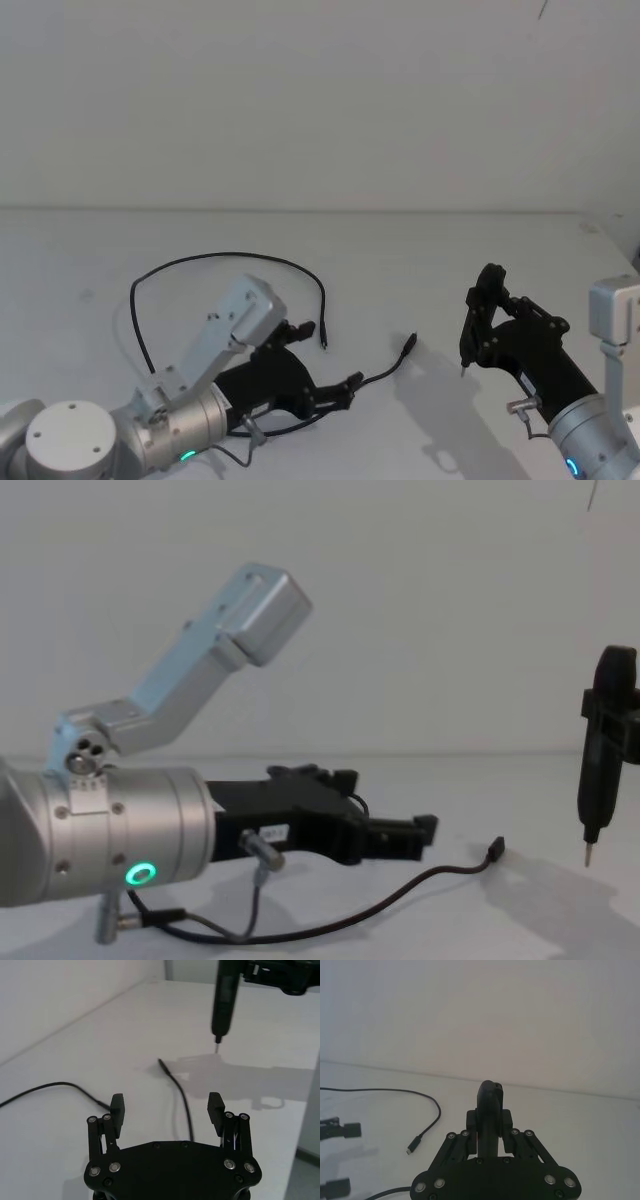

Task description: Pick up the data cable with the one hand.

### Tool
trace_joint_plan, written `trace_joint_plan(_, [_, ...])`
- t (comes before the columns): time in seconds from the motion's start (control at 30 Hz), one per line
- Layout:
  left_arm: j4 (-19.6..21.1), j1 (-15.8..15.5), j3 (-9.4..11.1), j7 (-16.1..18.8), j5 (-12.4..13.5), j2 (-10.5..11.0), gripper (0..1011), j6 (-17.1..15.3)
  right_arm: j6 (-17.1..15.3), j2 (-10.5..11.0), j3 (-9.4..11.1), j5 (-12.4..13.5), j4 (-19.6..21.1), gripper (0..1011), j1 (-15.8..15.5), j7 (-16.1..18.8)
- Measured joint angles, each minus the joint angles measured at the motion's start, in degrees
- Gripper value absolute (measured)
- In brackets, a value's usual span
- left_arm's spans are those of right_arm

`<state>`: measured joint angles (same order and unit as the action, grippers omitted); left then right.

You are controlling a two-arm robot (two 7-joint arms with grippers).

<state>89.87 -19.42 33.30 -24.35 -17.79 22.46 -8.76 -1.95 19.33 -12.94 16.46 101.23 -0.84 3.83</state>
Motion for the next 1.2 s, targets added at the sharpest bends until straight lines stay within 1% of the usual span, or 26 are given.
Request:
trace_joint_plan(0.03, [-0.62, -0.42, 0.41, -0.73, 0.00, -0.31, 1001, -0.15, 0.00, 0.00, 0.00, 0.00, 0.00, 279, 0.00, 0.00])
trace_joint_plan(0.33, [-3.04, -2.08, 2.08, -3.50, 0.03, -1.61, 1001, -1.26, 0.00, 0.00, 0.00, 0.00, 0.00, 279, 0.00, 0.00])
trace_joint_plan(0.7, [-5.10, -2.91, 3.30, -4.22, 0.66, -2.98, 1001, -2.97, 0.00, 0.00, 0.00, 0.00, 0.00, 279, 0.00, 0.00])
trace_joint_plan(0.83, [-5.69, -3.03, 3.45, -4.07, 0.94, -3.56, 935, -3.32, 0.00, 0.00, 0.00, 0.00, 0.00, 279, 0.00, 0.00])
trace_joint_plan(0.87, [-5.81, -3.06, 3.47, -4.00, 1.00, -3.67, 895, -3.38, 0.00, 0.00, 0.00, 0.00, 0.00, 279, 0.00, 0.00])
trace_joint_plan(0.93, [-6.15, -3.16, 3.51, -3.81, 1.14, -4.09, 864, -3.60, 0.00, 0.00, 0.00, 0.00, 0.00, 279, 0.00, 0.00])
trace_joint_plan(1.0, [-6.45, -3.28, 3.55, -3.72, 1.26, -4.48, 796, -3.82, 0.00, 0.00, 0.00, 0.00, 0.00, 279, 0.00, 0.00])
trace_joint_plan(1.07, [-6.62, -3.39, 3.57, -3.69, 1.36, -4.67, 766, -4.00, 0.00, 0.00, 0.00, 0.00, 0.00, 279, 0.00, 0.00])
trace_joint_plan(1.1, [-6.71, -3.42, 3.60, -3.69, 1.41, -4.80, 712, -4.08, 0.00, 0.00, 0.00, 0.00, 0.00, 279, 0.00, 0.00])
trace_joint_plan(1.13, [-6.79, -3.45, 3.62, -3.69, 1.47, -4.88, 712, -4.18, 0.00, 0.00, 0.00, 0.00, 0.00, 279, 0.00, 0.00])
trace_joint_plan(1.2, [-7.01, -3.59, 3.73, -3.70, 1.65, -5.13, 628, -4.48, 0.00, 0.00, 0.00, 0.00, 0.00, 279, 0.00, 0.00])
